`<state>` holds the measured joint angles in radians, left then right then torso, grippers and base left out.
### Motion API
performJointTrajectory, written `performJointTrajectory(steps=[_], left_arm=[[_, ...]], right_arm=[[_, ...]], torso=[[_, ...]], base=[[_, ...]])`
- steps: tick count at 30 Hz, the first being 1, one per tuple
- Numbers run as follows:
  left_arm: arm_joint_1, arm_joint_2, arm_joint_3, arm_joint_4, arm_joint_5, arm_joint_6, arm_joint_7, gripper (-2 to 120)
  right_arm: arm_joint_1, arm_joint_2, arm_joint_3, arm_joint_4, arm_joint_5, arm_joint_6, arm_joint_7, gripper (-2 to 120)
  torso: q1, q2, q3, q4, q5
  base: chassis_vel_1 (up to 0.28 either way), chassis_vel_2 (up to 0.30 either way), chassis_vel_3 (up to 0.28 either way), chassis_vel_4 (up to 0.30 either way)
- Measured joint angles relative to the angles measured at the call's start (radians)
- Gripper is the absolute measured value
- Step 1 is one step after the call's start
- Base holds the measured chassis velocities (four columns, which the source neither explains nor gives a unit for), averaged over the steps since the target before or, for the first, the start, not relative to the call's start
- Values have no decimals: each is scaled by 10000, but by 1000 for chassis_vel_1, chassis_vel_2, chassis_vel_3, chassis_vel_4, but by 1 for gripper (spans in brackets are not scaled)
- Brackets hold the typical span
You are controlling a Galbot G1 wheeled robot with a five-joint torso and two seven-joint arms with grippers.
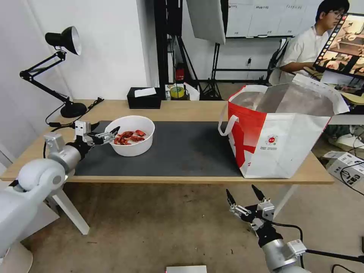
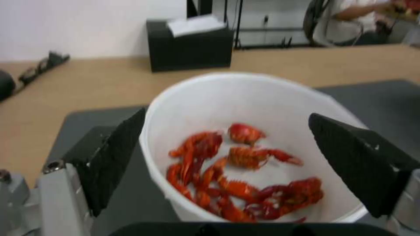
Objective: Pick up the trash from the table and place it into the takeout bag.
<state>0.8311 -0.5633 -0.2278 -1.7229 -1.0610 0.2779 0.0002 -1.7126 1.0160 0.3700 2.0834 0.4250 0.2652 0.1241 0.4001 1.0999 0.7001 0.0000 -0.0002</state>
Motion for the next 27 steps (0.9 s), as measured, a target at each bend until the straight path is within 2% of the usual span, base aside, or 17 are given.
performJointTrajectory(steps=[1,2,4,5,6,8,9,12,21,24,27], left_arm=[[-278,-1,144,136,-50,435,14,100],[-278,-1,144,136,-50,435,14,100],[-796,-13,397,336,-121,1214,45,100],[-796,-13,397,336,-121,1214,45,100],[-1084,-45,542,457,-208,1601,29,100],[-1606,-132,806,666,-595,2461,-334,100],[-1606,-132,806,666,-595,2461,-334,100],[-2174,-276,1072,872,-1312,3467,-1177,100],[-2693,-402,1324,1115,-1888,4056,-1758,100],[-3276,-570,1602,1400,-2759,4530,-2458,100],[-3682,-695,1828,1609,-3302,4672,-2999,100]], right_arm=[[0,0,0,0,0,0,0,100],[0,0,0,0,0,0,0,100],[0,0,0,0,0,0,1,100],[0,0,0,0,0,0,1,100],[1,-1,0,0,0,0,0,100],[0,-1,0,1,0,0,0,100],[0,-1,0,1,0,0,0,100],[0,-1,0,1,0,0,0,100],[1,0,0,1,0,0,0,100],[1,0,0,1,0,0,1,100],[0,0,-1,1,0,0,0,100]], torso=[[0,0,0,1,-1],[0,0,0,1,-1],[0,0,-1,0,2],[0,0,-1,0,2],[-1,0,-1,0,2],[0,0,-1,0,1],[0,0,-1,0,1],[0,0,-1,0,1],[-1,0,-1,0,2],[0,0,-1,0,1],[0,0,-1,0,2]], base=[[0,0,0,0],[0,0,0,0],[0,0,0,0],[0,0,0,0],[0,0,0,0],[0,0,0,0],[0,0,0,0],[0,0,0,0],[0,0,0,0],[0,0,0,0],[0,0,0,0]])
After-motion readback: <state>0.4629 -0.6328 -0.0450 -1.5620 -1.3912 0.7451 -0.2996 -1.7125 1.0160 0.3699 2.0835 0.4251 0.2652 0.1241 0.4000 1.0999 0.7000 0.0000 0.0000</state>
